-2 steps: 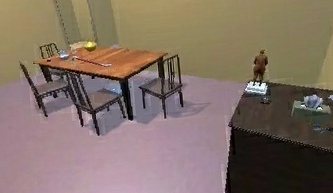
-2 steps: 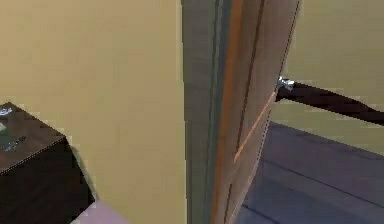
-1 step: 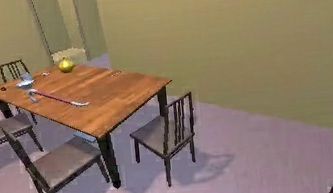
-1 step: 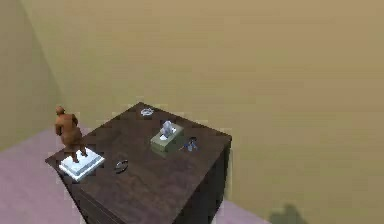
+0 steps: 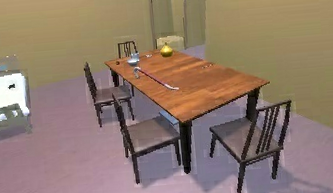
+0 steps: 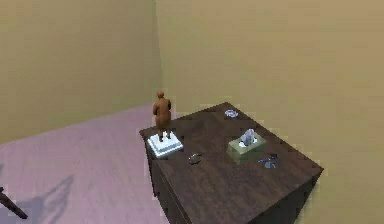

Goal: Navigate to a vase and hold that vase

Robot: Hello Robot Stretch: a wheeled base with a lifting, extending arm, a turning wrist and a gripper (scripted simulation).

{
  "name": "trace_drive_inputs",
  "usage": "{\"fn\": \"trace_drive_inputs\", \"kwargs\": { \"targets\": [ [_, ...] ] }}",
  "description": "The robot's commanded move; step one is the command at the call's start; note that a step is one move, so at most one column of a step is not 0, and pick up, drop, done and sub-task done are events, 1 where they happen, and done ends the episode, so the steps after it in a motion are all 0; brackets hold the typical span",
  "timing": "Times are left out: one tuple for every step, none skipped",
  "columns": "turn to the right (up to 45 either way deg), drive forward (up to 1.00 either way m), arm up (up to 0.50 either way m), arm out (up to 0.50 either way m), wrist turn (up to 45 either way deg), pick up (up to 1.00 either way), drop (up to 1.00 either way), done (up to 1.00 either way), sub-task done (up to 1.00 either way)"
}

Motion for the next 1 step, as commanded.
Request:
{"fn": "trace_drive_inputs", "kwargs": {
  "targets": [
    [0.0, 0.05, 0.00, 0.00, 0.0, 0.00, 0.00, 0.00, 0.00]
  ]
}}
